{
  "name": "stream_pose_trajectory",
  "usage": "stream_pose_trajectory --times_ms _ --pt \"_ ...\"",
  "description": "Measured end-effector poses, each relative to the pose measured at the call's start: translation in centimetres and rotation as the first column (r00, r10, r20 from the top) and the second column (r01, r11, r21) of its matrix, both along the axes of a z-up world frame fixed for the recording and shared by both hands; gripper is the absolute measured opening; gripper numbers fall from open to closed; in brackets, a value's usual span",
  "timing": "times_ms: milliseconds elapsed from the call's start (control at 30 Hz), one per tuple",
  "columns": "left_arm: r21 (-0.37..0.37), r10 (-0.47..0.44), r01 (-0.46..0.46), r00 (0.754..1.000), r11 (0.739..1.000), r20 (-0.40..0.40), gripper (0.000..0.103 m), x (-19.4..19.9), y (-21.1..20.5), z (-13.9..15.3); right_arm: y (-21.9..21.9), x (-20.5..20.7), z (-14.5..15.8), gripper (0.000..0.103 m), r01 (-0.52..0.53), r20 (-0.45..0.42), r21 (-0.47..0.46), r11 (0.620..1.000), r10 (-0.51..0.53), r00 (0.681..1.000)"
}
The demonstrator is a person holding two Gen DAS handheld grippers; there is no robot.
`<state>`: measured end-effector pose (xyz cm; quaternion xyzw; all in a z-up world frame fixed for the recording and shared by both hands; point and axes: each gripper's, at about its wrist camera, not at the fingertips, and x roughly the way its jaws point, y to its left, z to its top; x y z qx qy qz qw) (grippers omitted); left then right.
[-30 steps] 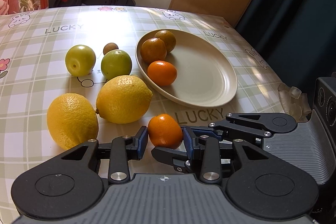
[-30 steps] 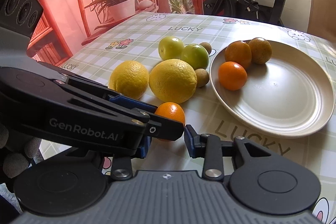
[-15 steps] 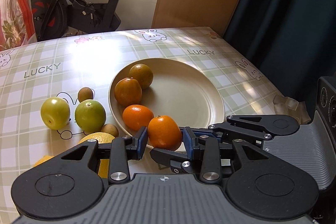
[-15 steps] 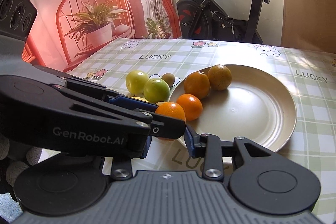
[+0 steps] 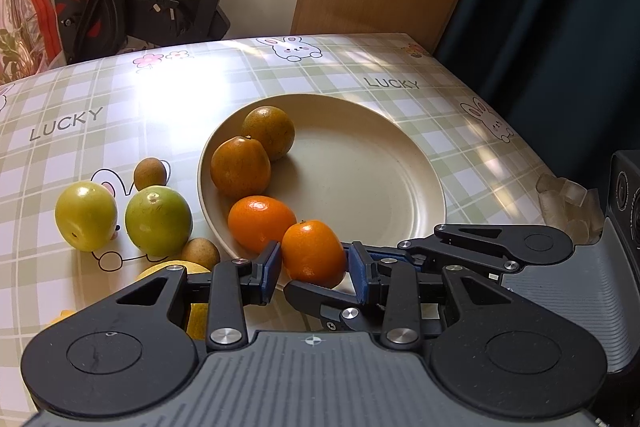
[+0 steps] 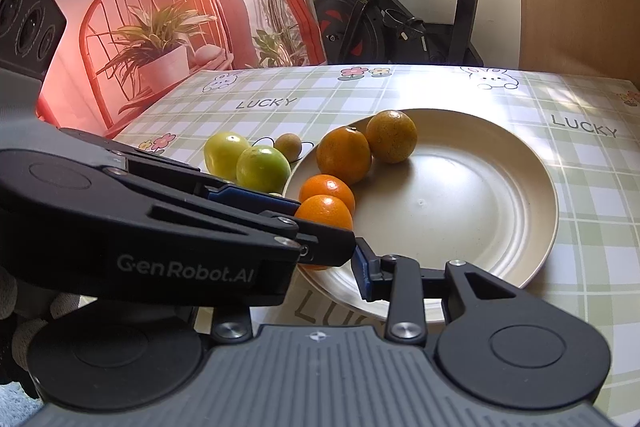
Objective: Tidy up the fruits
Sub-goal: 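Carry the tangerine onto the plate and open the left gripper, then move the left gripper to a yellow lemon on the table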
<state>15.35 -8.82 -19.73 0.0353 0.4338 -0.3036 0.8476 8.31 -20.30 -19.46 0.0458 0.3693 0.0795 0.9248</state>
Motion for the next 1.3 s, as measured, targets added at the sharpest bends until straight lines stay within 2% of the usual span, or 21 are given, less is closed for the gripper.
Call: stream_pose_trajectory --times_ms 667,1067,1300 --pt "-0.026 0.063 -0.063 0.998 0.998 -0.004 0.04 -0.3 1.0 0.1 0.0 -0.3 -0.1 0.041 0.02 0.001 -0.001 1.0 -0.02 1.0" --pt "-0.093 0.133 -0.131 0.991 0.987 0.015 0.04 -1.7 5.7 2.3 0.1 -1.6 0.7 0.042 0.035 0.022 -0.005 0.999 -0.035 0.999" --pt "-0.147 0.207 -0.199 0.977 0.969 0.042 0.04 -1.9 9.5 4.3 0.7 -1.8 1.3 0.042 0.018 0.037 -0.003 1.0 -0.018 0.999"
